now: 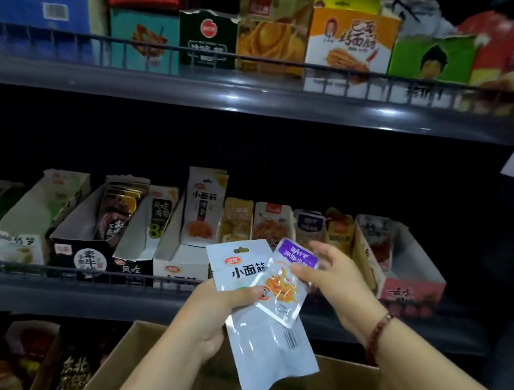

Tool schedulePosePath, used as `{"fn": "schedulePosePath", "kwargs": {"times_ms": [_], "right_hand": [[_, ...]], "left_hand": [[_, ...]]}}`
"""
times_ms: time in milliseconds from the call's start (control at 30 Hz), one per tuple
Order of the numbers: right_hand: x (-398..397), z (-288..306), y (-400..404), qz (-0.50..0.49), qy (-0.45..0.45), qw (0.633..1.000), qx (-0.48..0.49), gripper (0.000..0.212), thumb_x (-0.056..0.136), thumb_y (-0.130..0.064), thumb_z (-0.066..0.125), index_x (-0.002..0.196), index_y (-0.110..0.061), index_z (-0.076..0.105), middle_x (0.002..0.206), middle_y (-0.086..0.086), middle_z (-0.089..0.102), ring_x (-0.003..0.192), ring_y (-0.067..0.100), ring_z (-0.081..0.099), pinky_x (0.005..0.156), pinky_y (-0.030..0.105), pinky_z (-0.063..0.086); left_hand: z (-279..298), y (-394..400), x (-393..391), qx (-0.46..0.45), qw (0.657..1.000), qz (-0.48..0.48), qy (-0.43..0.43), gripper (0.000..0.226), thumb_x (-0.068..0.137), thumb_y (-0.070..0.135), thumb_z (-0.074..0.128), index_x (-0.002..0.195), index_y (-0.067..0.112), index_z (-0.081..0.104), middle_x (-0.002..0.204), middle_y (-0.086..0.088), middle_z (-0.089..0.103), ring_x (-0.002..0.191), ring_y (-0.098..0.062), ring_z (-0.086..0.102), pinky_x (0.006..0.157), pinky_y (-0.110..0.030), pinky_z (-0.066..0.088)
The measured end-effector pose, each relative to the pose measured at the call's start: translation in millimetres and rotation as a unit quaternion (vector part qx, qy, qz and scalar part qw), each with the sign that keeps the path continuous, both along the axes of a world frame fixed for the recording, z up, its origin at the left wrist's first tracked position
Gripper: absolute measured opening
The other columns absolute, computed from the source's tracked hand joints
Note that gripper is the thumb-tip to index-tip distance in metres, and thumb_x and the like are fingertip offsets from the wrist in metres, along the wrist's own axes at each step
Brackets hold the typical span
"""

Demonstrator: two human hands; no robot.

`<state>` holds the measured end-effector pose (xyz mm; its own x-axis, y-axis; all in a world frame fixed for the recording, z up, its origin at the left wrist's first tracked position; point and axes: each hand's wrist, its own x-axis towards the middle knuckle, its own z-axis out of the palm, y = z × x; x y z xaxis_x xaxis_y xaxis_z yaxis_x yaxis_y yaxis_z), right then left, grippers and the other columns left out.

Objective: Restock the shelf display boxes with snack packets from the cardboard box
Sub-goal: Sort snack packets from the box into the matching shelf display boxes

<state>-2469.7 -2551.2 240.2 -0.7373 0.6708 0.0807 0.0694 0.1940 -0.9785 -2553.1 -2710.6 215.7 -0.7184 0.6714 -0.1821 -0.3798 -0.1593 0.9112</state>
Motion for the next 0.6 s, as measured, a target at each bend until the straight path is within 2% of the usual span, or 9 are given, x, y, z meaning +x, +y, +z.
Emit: {"fn": "schedulePosePath", "kwargs": {"times_ms": [67, 167, 233, 300, 367, 400, 500, 600], "right_hand": [[-7, 2, 27, -0.008, 0.002, 1.000, -0.023, 0.054, 0.079, -0.003, 0.073, 0.128, -0.009, 0.052, 0.109, 0.004, 0.064, 0.080, 0.011, 0.062, 0.052, 0.015, 0.046], [-18, 12, 66, -0.059, 0.054, 0.997, -0.011, 0.048, 0.079, 0.002, 0.070, 0.123, -0.008, 0.052, 0.112, 0.009, 0.063, 0.089, 0.020, 0.063, 0.066, 0.027, 0.050], [-27, 20, 87, -0.114, 0.062, 0.989, 0.077, 0.045, 0.084, 0.001, 0.065, 0.125, -0.009, 0.049, 0.117, 0.009, 0.059, 0.098, 0.021, 0.058, 0.076, 0.030, 0.048], [-38, 25, 106, -0.150, 0.052, 0.972, 0.171, 0.043, 0.089, -0.005, 0.062, 0.128, -0.010, 0.044, 0.120, 0.011, 0.058, 0.106, 0.024, 0.058, 0.076, 0.029, 0.047], [-53, 23, 121, -0.144, 0.033, 0.960, 0.240, 0.040, 0.091, -0.009, 0.061, 0.127, -0.010, 0.043, 0.119, 0.011, 0.058, 0.106, 0.024, 0.060, 0.073, 0.026, 0.048], [-62, 20, 128, -0.135, 0.016, 0.953, 0.270, 0.037, 0.091, -0.010, 0.061, 0.124, -0.011, 0.045, 0.112, 0.009, 0.059, 0.101, 0.023, 0.061, 0.070, 0.026, 0.048], [-86, 10, 141, -0.112, -0.059, 0.939, 0.320, 0.027, 0.089, -0.013, 0.062, 0.110, -0.020, 0.046, 0.093, 0.000, 0.059, 0.089, 0.024, 0.064, 0.069, 0.036, 0.054], [-103, -1, 151, -0.095, -0.133, 0.916, 0.365, 0.025, 0.090, -0.016, 0.061, 0.113, -0.020, 0.050, 0.097, 0.004, 0.062, 0.086, 0.020, 0.062, 0.064, 0.029, 0.049]], "left_hand": [[-2, 16, 0, -0.004, 1.000, 0.028, -0.004, 0.025, 0.082, -0.003, 0.069, 0.106, 0.006, 0.065, 0.101, -0.015, 0.074, 0.092, -0.035, 0.070, 0.086, -0.050, 0.054], [-3, 38, -8, 0.001, 0.996, 0.091, -0.002, 0.014, 0.088, 0.004, 0.067, 0.101, 0.010, 0.063, 0.101, -0.013, 0.072, 0.092, -0.032, 0.068, 0.086, -0.050, 0.054], [-3, 50, -16, 0.009, 0.992, 0.123, 0.009, 0.009, 0.090, 0.007, 0.066, 0.096, 0.013, 0.063, 0.100, -0.010, 0.072, 0.091, -0.030, 0.068, 0.085, -0.048, 0.054], [-2, 59, -23, 0.025, 0.990, 0.137, 0.019, 0.008, 0.091, 0.008, 0.065, 0.096, 0.013, 0.063, 0.100, -0.007, 0.072, 0.091, -0.027, 0.068, 0.081, -0.044, 0.055], [-2, 65, -30, 0.031, 0.989, 0.141, 0.040, 0.011, 0.091, 0.008, 0.064, 0.100, 0.014, 0.064, 0.103, -0.006, 0.071, 0.092, -0.026, 0.067, 0.080, -0.041, 0.055], [-3, 68, -33, 0.031, 0.988, 0.144, 0.052, 0.012, 0.091, 0.008, 0.064, 0.102, 0.013, 0.064, 0.104, -0.006, 0.071, 0.094, -0.026, 0.067, 0.081, -0.041, 0.054], [-8, 74, -38, 0.032, 0.987, 0.147, 0.065, 0.024, 0.091, 0.008, 0.064, 0.115, 0.010, 0.061, 0.108, -0.007, 0.071, 0.098, -0.027, 0.067, 0.080, -0.040, 0.054], [-13, 77, -40, 0.030, 0.988, 0.143, 0.059, 0.025, 0.091, 0.008, 0.065, 0.116, 0.009, 0.061, 0.108, -0.007, 0.071, 0.097, -0.027, 0.067, 0.076, -0.039, 0.053]]}}
